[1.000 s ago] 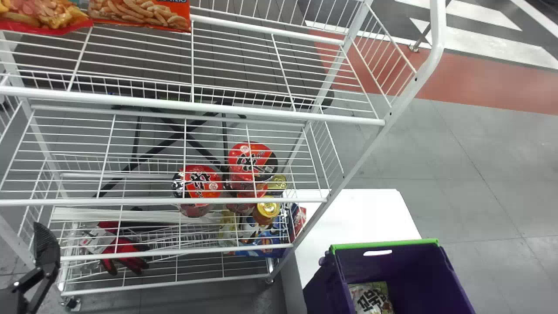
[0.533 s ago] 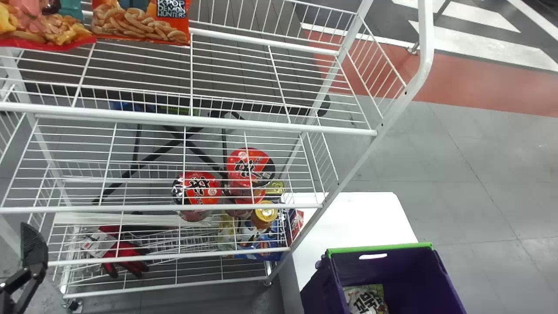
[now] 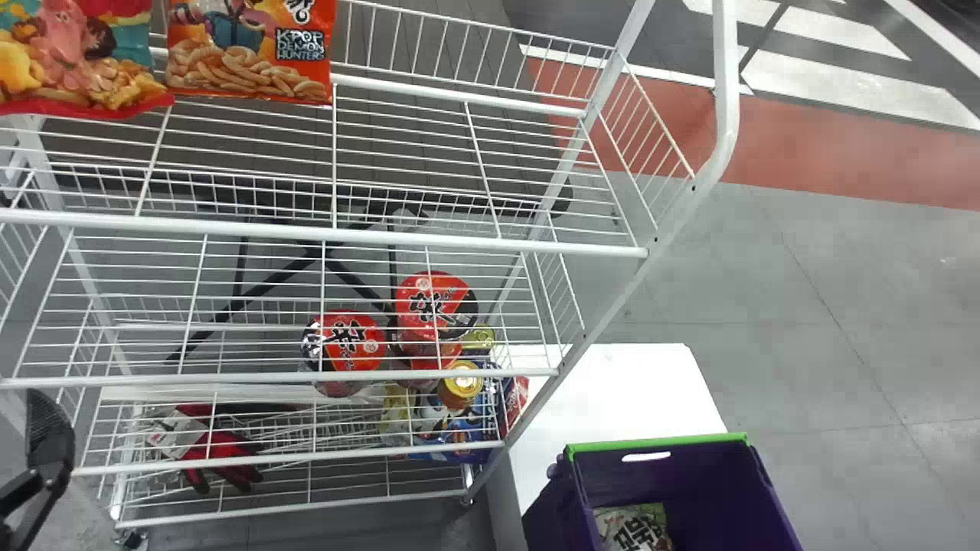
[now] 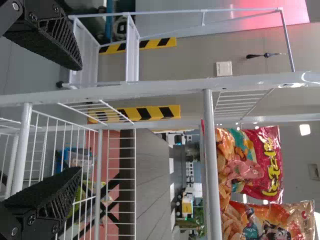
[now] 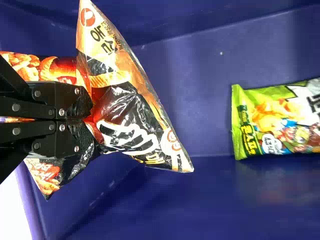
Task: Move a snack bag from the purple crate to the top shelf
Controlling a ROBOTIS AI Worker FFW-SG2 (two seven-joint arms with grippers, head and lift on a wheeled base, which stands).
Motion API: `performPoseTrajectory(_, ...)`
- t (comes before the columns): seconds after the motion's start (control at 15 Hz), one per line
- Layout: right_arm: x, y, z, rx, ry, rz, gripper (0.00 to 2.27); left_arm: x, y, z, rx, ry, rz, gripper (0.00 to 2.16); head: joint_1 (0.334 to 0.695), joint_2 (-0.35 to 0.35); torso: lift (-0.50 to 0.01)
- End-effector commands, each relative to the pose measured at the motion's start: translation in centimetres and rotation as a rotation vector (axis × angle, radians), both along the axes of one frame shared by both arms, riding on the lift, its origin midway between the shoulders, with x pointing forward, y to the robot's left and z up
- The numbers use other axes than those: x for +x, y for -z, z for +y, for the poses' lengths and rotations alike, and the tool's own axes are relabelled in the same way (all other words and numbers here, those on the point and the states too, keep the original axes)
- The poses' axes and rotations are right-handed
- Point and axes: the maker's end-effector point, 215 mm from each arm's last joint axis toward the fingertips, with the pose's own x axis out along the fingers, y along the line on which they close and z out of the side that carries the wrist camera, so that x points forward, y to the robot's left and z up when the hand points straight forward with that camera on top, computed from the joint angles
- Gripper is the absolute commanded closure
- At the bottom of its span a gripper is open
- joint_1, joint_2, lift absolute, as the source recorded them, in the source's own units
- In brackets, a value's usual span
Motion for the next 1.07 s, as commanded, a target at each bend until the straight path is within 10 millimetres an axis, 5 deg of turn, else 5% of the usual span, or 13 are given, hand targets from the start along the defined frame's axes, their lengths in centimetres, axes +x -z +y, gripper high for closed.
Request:
performPoseTrajectory(0.0, 0.1, -0.3, -0.2, -0.004, 0.007, -0.018, 2.02, -0.3, -0.2, 0.1, 0.000, -0.002, -0.002, 0.10, 0.695, -0.350, -0.156)
performPoseTrajectory(1.0, 2.7, -1.7, 0.4, 0.046, 0.098, -0.157, 2.02, -0.2, -1.1, 1.4, 0.010, -0.003, -0.013, 0.10, 0.695, -0.350, -0.096)
